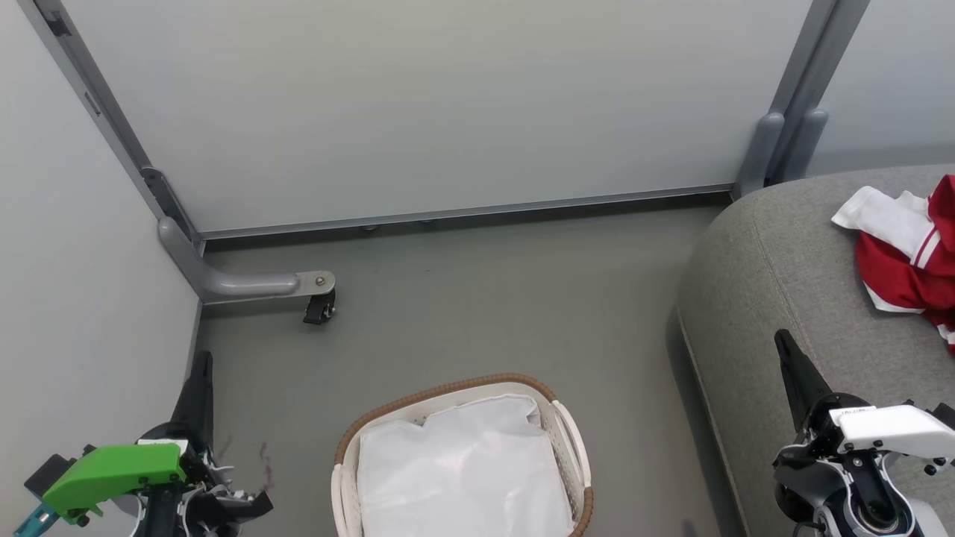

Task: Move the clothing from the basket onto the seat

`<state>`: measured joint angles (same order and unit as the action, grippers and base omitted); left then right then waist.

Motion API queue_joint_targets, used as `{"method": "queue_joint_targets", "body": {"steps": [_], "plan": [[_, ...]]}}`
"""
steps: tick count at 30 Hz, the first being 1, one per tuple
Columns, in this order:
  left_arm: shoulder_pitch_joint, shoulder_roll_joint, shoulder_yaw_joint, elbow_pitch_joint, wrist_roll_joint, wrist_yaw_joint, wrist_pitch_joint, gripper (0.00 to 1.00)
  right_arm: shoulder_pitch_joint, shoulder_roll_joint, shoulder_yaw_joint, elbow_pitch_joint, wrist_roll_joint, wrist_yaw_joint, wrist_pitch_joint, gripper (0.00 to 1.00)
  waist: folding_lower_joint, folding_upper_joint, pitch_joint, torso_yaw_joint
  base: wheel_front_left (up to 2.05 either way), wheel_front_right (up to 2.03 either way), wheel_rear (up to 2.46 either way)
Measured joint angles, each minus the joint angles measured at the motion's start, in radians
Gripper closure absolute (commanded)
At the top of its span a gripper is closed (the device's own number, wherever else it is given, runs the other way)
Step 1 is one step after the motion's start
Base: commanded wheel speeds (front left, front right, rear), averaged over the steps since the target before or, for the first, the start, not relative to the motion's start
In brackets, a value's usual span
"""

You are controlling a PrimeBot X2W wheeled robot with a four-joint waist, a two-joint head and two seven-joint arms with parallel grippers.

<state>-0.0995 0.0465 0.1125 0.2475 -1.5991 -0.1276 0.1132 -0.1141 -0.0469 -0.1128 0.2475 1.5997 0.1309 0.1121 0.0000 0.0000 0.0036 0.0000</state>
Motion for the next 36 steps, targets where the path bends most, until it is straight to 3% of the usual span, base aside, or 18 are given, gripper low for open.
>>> {"method": "queue_joint_targets", "body": {"steps": [36], "plan": [[-0.004,0.0,0.001,-0.003,-0.012,0.0,0.001,1.0,0.001,0.0,-0.001,-0.003,0.012,0.0,0.002,1.0,0.0,0.0,0.0,0.0,0.0,0.0,0.0]]}}
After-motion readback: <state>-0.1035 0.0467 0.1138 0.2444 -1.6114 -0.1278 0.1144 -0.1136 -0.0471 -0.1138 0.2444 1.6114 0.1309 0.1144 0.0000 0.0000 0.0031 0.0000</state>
